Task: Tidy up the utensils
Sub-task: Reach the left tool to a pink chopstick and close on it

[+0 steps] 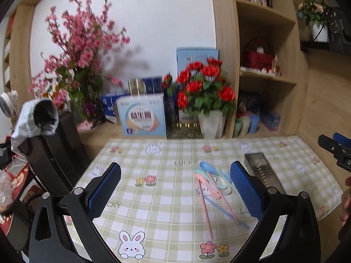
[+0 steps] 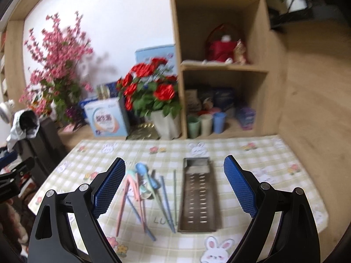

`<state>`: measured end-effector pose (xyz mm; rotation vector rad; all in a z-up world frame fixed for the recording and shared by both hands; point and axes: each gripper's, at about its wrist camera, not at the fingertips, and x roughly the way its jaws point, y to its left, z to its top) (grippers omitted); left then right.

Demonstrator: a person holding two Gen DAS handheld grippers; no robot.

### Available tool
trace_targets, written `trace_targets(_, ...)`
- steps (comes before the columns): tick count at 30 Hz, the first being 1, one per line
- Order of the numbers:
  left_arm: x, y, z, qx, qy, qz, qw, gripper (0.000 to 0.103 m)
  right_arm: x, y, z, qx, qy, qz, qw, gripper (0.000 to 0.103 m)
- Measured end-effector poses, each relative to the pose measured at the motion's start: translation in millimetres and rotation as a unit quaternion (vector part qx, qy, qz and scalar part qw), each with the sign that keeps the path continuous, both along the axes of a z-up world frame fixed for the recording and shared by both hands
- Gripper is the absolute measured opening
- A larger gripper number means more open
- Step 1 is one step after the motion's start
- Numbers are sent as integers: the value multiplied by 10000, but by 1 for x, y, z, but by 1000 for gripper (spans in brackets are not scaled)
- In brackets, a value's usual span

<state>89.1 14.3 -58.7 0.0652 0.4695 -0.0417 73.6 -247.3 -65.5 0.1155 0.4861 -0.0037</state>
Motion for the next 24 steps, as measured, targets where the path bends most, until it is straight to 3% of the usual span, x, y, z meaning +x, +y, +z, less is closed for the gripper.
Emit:
trace_targets(3,26,2,-29,-105,359,-56,9993,96,27,9,-28,38,265,236,9994,88)
trace_targets(6,45,3,-57,-247,711,-186,9970,86,43,14,-51,74,430,295,9986,88)
trace_targets(12,87,-4,-124,-579,1602,-493,9842,70,69,4,-96,309,904,148,9953,88)
trace_targets(16,105,-17,-162,-558,1892,-539,9789,59,79,-11,-117,443,1186,-4,9920,77)
trace_targets(24,146,-38,-216,-441,2598,-570,9630,49,100,-27,-140,596,1464,-102,9874,74)
